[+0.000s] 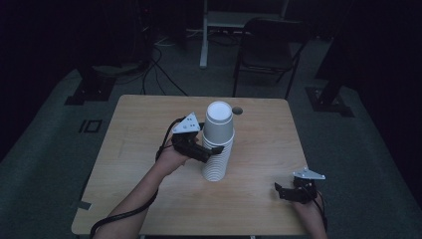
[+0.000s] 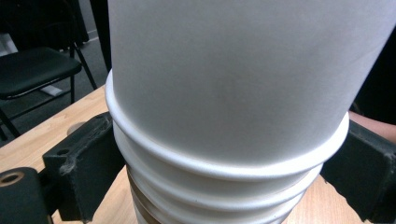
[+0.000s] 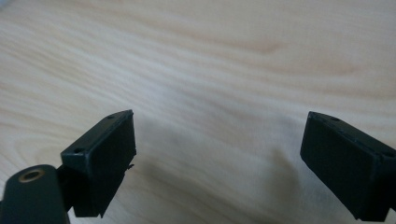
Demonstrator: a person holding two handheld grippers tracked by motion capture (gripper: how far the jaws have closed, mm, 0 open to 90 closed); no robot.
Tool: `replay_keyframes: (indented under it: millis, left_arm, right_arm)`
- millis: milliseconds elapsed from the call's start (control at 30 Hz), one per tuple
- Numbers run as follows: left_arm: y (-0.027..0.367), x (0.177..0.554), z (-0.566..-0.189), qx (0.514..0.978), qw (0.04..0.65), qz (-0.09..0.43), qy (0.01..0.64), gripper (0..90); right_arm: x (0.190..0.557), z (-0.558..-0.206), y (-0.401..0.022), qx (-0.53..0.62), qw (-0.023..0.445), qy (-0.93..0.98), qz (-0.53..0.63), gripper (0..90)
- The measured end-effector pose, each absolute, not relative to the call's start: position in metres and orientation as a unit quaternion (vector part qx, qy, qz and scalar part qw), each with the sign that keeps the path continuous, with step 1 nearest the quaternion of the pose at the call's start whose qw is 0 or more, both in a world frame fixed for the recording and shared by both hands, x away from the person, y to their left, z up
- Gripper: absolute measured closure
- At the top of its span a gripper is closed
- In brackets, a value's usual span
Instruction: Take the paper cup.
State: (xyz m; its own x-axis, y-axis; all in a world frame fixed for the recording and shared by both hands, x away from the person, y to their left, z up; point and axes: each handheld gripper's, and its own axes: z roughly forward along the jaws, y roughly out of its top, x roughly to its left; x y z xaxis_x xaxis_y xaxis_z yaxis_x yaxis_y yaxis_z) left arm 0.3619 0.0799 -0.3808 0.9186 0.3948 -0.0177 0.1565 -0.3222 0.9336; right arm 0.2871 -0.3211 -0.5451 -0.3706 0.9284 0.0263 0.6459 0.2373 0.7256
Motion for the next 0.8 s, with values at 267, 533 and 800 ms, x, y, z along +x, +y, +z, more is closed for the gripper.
replay_keyframes:
  millis: [267,533,800]
  left_arm:
    - [0.079,0.362,-0.38,0.806,0.556,0.106,0.174,6.2]
    - [0.079,0.362,-0.38,0.806,0.556,0.106,0.173,6.3]
    - [0.08,0.362,-0.38,0.807,0.554,0.106,0.173,6.3]
  right_arm:
    - [0.292,-0.512,-0.317,0.495,0.216,0.757,0.368,10.2]
    - [0.299,-0.472,-0.306,0.459,0.231,0.762,0.394,11.7]
    - [0.305,-0.442,-0.289,0.421,0.233,0.767,0.425,11.7]
